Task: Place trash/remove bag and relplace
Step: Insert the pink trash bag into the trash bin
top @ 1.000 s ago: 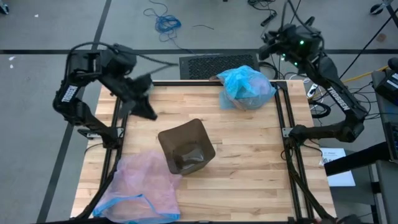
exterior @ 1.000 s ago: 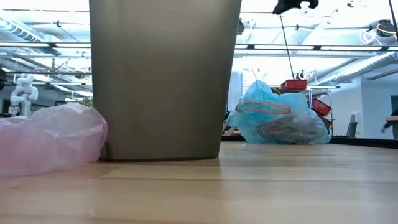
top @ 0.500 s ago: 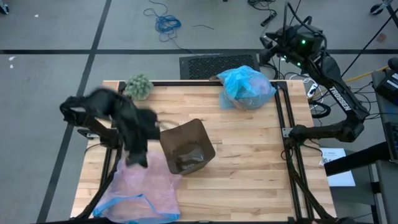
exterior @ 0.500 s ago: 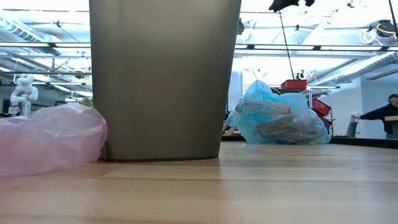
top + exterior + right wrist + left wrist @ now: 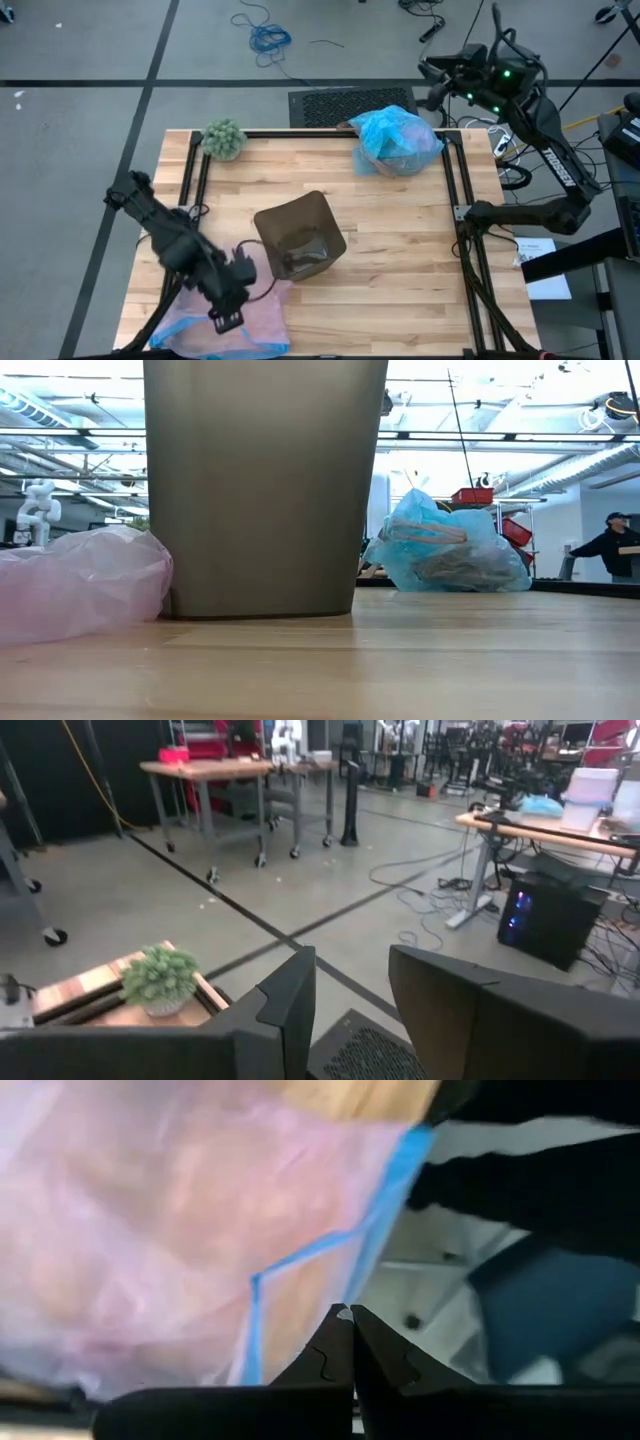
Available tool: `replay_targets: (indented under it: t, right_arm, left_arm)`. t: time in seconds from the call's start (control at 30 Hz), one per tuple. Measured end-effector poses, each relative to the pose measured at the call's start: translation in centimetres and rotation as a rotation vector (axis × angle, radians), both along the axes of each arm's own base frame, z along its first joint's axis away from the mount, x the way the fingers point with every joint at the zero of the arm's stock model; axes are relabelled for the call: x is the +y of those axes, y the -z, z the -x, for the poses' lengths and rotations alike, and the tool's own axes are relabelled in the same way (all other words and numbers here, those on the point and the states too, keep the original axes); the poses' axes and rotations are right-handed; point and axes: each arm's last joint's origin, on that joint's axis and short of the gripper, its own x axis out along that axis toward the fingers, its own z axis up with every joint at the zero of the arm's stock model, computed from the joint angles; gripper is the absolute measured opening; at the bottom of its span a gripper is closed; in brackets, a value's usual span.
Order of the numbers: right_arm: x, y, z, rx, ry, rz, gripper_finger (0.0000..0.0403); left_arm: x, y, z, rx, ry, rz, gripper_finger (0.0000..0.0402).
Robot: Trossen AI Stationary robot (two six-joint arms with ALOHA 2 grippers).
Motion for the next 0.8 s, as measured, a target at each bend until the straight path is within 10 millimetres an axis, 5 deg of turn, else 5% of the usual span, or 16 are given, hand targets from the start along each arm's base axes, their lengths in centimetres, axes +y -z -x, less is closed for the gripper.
replay_targets:
  t: [0.17,0.37,0.63,0.8]
  right_arm:
    - [0.7,-0.5,0.2,-0.049,-0.015,0.001,0.0123]
    - [1.4,-0.7,0.3,-0.063,-0.037,0.003,0.0123]
    - [1.8,-0.8,0.7,-0.068,-0.038,0.008,0.0123]
    - [2.0,-0.9,0.9,-0.074,-0.039,0.014,0.0123]
  left_arm:
    - [-2.2,3.9,1.2,0.122,-0.023,-0.006,0.0014]
    - [-4.6,7.7,1.6,0.127,-0.048,0.099,0.008]
    - [-5.2,11.6,2.2,0.238,-0.079,0.032,0.0176]
    - [-5.7,14.5,2.2,0.387,-0.064,-0.004,0.0199]
